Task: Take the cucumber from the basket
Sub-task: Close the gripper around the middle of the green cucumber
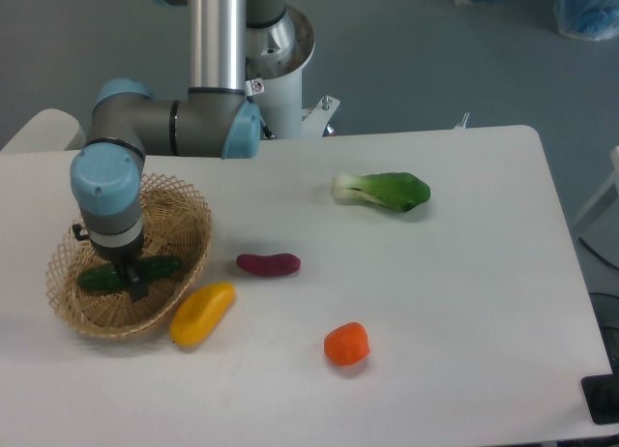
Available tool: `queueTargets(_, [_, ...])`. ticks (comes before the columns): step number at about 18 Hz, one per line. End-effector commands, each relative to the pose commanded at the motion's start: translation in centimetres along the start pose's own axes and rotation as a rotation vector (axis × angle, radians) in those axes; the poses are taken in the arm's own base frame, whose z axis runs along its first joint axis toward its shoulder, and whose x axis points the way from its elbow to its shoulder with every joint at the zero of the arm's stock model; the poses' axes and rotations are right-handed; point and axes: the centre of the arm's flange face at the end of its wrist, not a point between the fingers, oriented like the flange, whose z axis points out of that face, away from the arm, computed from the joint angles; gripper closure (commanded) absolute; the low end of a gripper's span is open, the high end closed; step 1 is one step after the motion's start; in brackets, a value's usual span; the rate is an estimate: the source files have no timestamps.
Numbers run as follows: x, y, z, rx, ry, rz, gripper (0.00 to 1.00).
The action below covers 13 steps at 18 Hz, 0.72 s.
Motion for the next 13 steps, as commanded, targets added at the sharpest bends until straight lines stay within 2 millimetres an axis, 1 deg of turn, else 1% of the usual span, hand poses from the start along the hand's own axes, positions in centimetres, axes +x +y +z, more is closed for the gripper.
queueTargets(1, [0.1,-0.1,0.6,-0.015,-0.008,0.006,0.0])
queueTargets(3, [0.1,0.0,0.9,-0.031,-0.014,0.004,0.0])
queueTargets(4, [0.1,-0.1,0.7,-0.029,-0.018,0.002,0.04])
queueTargets(5, [0.1,-0.1,0.7,-0.028,-0.018,-0.009,0.26])
queueTargets(6, [0.1,-0.1,0.6,-0.027,-0.02,-0.017,0.52])
queueTargets(7, [0.1,-0.1,0.7,-0.028,-0.018,-0.018,0.68])
queueTargets(8, [0.1,-0.1,0.5,-0.027,-0.021,-0.023,0.75])
queueTargets(13, [-0.2,-0.7,-1.3,-0.007,-0.039,-0.021,0.75])
